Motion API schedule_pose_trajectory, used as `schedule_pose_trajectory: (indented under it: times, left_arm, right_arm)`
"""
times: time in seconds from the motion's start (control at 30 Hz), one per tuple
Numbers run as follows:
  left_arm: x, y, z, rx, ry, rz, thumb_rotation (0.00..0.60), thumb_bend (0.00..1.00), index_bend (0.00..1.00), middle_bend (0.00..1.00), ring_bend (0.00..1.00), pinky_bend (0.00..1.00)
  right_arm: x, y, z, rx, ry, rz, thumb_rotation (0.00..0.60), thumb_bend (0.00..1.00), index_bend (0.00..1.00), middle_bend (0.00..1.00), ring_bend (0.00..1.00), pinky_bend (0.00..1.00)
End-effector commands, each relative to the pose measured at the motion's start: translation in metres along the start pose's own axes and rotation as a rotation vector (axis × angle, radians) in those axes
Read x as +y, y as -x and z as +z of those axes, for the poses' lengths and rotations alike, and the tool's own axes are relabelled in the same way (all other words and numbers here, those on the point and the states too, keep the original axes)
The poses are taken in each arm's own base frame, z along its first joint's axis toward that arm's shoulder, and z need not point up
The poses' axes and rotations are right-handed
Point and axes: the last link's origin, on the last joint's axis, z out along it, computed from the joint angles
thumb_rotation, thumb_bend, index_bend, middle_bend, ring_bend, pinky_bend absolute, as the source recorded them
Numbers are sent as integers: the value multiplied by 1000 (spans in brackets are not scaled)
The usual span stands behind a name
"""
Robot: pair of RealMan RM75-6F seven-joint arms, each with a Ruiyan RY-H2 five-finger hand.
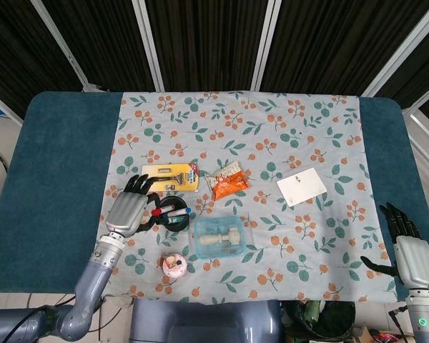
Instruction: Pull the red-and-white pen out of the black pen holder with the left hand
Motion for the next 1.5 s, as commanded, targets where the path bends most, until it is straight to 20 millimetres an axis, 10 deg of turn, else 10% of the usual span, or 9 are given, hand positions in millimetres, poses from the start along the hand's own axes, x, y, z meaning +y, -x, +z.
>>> schedule_pose_trajectory:
  times: [0.03,0.3,0.53,0.97,1.5]
  left_arm:
    - [5,-18,-3,42,21,-17,600,355,520,102,0,36]
    - [5,-77,-16,135,53,-4,600,356,520,102,0,36]
    - [-33,-100,-31,162,-15,50,600,355,520,102,0,35]
    - [-115,-68,-34,101,-183,90,600,355,517,100,0,35]
    - [-107,-34,-15,62,-189,87,600,198,304,20,0,34]
  right_arm:
    - [0,0,0,1,0,0,600,174,0,0,0,128]
    - [0,0,-1,1,-1,1,600,174,0,0,0,128]
    - [0,0,-1,2,-2,-3,600,174,0,0,0,128]
    - [-1,0,-2,7,-1,-13,600,174,0,0,0,128]
    - [1,-1,-2,11,0,-11,600,174,0,0,0,128]
